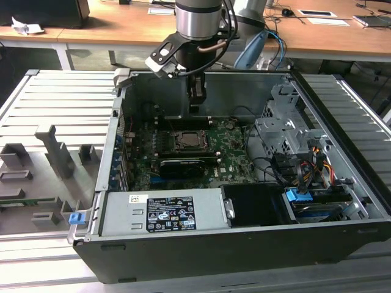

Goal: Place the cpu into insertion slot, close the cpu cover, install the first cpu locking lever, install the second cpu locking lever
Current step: 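Install the first cpu locking lever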

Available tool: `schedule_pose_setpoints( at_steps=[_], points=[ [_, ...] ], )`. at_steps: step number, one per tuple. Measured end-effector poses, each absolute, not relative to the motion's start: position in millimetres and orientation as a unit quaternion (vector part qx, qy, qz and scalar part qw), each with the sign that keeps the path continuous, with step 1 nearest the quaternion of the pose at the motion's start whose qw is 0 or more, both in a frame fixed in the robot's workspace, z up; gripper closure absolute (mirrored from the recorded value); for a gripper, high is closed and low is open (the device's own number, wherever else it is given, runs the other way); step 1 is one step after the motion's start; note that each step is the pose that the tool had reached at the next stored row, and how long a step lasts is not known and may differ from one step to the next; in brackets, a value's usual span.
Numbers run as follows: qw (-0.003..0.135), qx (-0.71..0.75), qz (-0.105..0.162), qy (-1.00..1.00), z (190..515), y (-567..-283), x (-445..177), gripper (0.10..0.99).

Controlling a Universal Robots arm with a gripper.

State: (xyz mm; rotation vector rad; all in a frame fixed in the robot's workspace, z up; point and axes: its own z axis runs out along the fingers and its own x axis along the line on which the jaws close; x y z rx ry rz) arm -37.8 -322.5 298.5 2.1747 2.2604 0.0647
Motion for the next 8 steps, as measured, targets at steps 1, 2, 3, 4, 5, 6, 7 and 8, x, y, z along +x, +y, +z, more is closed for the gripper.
schedule_pose_setpoints(
  at_steps=[1, 2, 3, 4, 5, 6, 7, 8],
  points=[
    [0.002, 0.693, 0.021, 0.72, 298.6, -322.5, -37.8, 0.98],
    [0.002, 0.692, 0.021, 0.722, 298.6, -322.5, -37.8, 0.98],
    [0.002, 0.68, 0.021, 0.733, 298.5, -322.5, -37.8, 0.98],
    [0.001, 0.67, 0.021, 0.743, 297.7, -322.5, -37.8, 0.98],
    [0.001, 0.663, 0.021, 0.748, 297.0, -322.5, -37.9, 0.98],
    [0.001, 0.657, 0.02, 0.754, 295.8, -322.5, -37.9, 0.98],
    [0.0, 0.65, 0.02, 0.76, 293.9, -322.5, -37.9, 0.98],
    [0.0, 0.647, 0.02, 0.762, 292.2, -322.5, -37.9, 0.98]
  ],
)
